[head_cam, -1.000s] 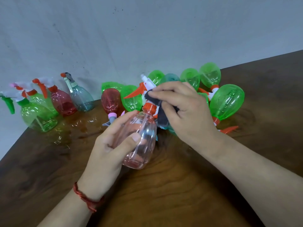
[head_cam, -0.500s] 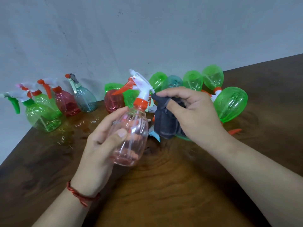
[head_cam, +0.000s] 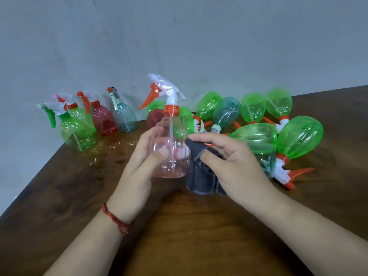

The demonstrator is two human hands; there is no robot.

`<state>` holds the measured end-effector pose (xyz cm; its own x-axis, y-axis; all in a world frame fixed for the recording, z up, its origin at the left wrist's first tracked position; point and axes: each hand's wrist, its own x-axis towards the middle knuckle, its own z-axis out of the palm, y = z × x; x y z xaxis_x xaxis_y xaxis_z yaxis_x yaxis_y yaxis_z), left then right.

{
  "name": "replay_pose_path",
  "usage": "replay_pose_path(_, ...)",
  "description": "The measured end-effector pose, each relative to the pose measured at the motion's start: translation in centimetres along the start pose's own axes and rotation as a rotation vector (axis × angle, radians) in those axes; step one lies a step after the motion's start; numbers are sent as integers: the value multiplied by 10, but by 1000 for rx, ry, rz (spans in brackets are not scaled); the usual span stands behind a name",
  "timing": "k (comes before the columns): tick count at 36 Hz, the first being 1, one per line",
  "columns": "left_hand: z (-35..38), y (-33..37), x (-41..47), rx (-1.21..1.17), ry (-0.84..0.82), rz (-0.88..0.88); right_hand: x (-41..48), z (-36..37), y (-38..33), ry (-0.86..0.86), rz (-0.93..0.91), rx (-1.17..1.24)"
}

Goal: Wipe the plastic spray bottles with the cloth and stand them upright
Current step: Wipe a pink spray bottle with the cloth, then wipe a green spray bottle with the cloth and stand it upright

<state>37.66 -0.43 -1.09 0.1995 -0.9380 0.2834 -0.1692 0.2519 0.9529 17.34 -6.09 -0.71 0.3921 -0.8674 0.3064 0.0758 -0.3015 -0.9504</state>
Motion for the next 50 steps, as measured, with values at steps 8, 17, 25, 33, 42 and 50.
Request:
replay_pose_path(8, -33, 11, 10, 184, 137, 122, 24, 36, -14, -12, 17, -95)
replay_pose_path(17, -115, -11, 29, 373, 581, 28, 35, 97, -30, -43, 12, -37)
replay_pose_path(25, -139, -40, 34, 526, 588, -131, 24, 124, -17, -22, 7, 34)
replay_pose_path(33, -140, -49, 42, 613, 620, -252, 15, 112, -15, -43, 36, 74)
replay_pose_path(42, -160, -48, 99, 909, 616, -379, 14, 87, -8, 6, 111, 183)
replay_pose_path(50, -162, -50, 106, 1035, 667, -409, 11, 57, -13, 4, 184, 301)
